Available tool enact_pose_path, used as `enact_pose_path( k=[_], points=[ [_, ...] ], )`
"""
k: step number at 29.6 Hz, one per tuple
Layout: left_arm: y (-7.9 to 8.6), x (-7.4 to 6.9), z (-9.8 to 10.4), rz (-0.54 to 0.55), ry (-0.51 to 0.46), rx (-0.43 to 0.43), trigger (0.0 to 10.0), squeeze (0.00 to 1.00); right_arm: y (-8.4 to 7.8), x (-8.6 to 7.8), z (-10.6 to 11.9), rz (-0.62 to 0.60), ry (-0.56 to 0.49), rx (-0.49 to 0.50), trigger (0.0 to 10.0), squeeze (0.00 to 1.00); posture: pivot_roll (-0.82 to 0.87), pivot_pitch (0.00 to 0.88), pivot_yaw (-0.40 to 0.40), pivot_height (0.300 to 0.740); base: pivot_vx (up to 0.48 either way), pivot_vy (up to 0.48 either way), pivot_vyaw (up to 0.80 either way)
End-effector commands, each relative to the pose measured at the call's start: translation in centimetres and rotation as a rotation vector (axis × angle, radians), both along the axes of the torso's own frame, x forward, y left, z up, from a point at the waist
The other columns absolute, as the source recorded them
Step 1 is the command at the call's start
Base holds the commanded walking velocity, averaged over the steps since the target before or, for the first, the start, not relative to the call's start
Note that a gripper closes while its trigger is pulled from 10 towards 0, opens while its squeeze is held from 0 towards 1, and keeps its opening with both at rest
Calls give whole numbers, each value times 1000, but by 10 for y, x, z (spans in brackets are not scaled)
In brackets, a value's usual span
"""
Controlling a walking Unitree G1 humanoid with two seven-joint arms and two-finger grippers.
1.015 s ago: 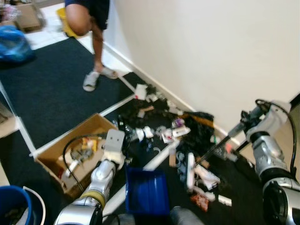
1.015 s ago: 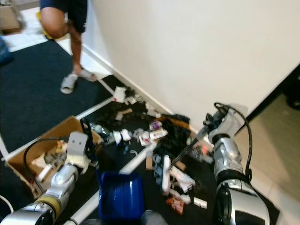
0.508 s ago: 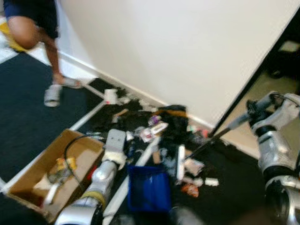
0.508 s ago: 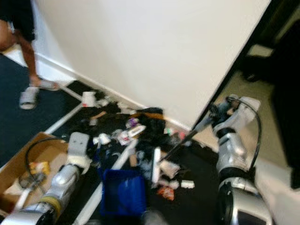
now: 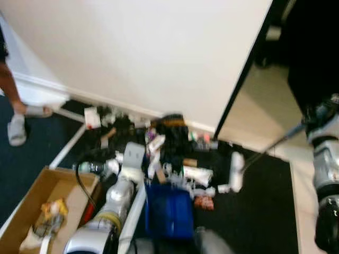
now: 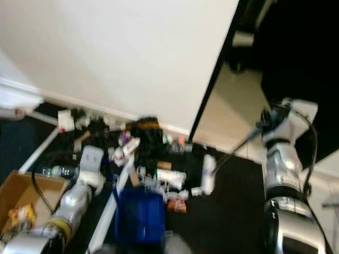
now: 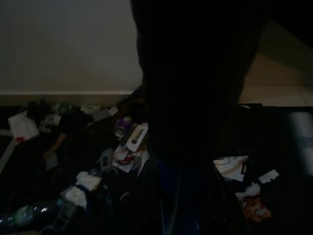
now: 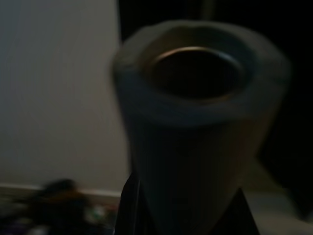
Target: Sweep floor
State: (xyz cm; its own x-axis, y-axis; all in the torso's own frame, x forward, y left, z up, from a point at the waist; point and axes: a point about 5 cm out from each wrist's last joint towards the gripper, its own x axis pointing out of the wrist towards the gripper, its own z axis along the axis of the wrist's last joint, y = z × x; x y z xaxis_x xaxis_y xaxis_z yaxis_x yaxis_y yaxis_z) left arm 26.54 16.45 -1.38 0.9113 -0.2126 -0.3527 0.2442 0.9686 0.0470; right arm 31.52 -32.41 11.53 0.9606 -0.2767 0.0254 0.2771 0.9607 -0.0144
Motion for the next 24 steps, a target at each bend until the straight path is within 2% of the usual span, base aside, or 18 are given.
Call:
enact_pose_path(
  k=[1, 5, 9, 14, 17, 18, 24],
  points=[
    [5, 2, 3, 18, -16, 16, 10000, 0, -14, -8, -3, -92, 59, -83, 10000, 0, 128, 3, -28, 740, 0, 0, 0],
    [10, 4, 5, 38, -25, 25, 10000, 0, -18, -14, -13, -118, 125, -104, 10000, 0, 125, 2, -28, 740, 0, 0, 0],
    [21, 11, 12, 80, -49, 40, 10000, 0, -10, -27, -44, -119, 222, -51, 10000, 0, 124, 6, -25, 740, 0, 0, 0],
    [24, 14, 15, 90, -61, 50, 10000, 0, -4, -32, -55, -109, 257, -44, 10000, 0, 127, 9, -23, 740, 0, 0, 0],
    [32, 16, 17, 109, -52, 65, 10000, 0, 10, -34, -67, -88, 281, -24, 10000, 0, 119, 18, -16, 740, 0, 0, 0],
    [37, 14, 15, 128, -30, 78, 10000, 0, 18, -34, -75, -67, 302, -22, 10000, 0, 118, 22, -18, 740, 0, 0, 0],
    [44, 9, 8, 173, 22, 93, 10000, 0, 33, -34, -83, -19, 334, -30, 10000, 0, 116, 35, -23, 740, 0, 0, 0]
  ],
)
